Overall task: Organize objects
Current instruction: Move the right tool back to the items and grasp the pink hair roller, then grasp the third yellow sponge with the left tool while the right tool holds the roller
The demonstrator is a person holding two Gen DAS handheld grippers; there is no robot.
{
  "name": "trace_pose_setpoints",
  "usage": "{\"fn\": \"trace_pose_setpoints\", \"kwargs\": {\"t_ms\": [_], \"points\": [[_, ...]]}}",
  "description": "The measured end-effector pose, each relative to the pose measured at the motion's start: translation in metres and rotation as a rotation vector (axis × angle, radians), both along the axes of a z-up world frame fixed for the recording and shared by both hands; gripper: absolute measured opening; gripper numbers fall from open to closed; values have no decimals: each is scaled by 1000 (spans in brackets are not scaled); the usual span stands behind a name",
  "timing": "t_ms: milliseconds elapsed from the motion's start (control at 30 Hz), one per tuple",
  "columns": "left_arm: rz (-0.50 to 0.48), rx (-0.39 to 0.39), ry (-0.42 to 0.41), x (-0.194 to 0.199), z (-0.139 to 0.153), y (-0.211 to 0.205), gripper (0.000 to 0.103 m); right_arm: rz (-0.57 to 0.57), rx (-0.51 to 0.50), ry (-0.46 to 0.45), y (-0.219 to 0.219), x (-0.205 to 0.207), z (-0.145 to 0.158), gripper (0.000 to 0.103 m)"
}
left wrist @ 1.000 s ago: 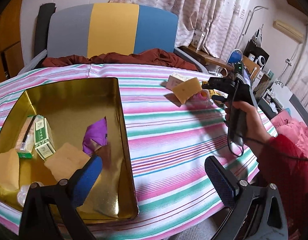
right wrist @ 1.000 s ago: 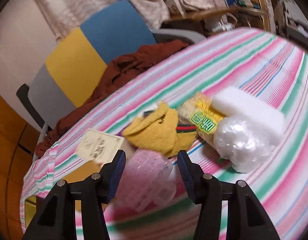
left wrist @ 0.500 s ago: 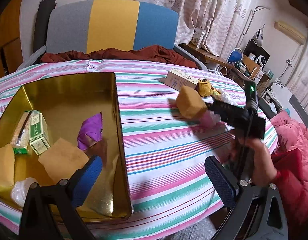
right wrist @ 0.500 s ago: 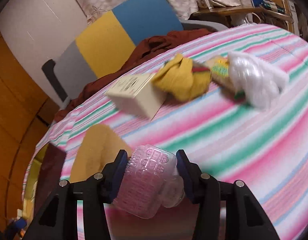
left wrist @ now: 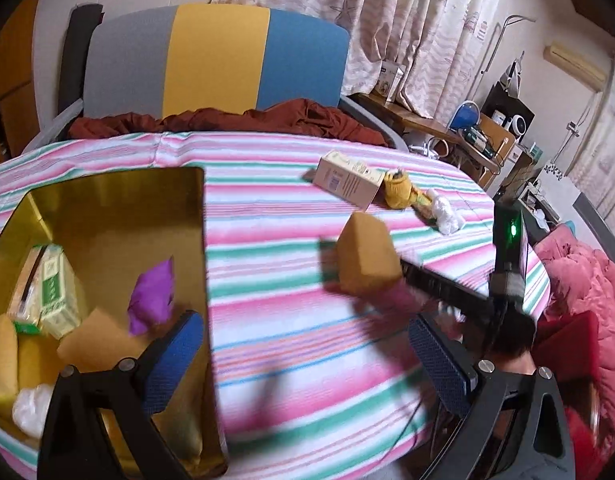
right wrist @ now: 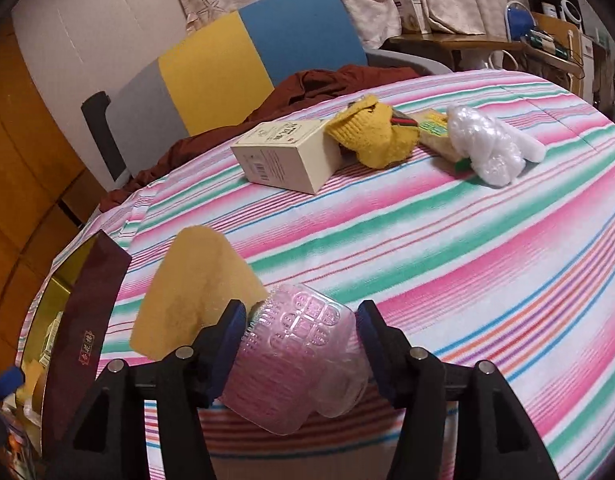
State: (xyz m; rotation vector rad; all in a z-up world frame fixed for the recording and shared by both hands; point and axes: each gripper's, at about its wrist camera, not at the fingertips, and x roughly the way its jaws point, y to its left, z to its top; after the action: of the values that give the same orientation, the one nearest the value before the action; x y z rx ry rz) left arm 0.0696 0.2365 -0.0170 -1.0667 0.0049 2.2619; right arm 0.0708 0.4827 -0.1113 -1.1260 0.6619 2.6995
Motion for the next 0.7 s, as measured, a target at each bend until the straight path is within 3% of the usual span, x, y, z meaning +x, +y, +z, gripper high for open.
{"fn": "trace_pose_setpoints", "kwargs": {"t_ms": [200, 400, 567, 633, 667, 700], "points": [[-9, 50, -67, -33, 0, 49, 103, -26, 43, 16, -7, 11, -1, 58], [-74, -21, -153, -62, -24, 115, 103, -38, 76, 41, -13, 15, -2, 59], [-46, -66, -220, -81, -50, 133, 102, -41, 84, 51, -14, 17, -2, 59], [-46, -67, -263, -88, -60, 134, 94, -40, 89, 50, -15, 19, -3, 59], [-40, -73, -281, -91, -66, 133, 81, -40, 87, 48, -15, 20, -2, 59], [-42, -63, -307, -94, -72, 131, 77, -40, 86, 45, -15, 21, -2, 59]]}}
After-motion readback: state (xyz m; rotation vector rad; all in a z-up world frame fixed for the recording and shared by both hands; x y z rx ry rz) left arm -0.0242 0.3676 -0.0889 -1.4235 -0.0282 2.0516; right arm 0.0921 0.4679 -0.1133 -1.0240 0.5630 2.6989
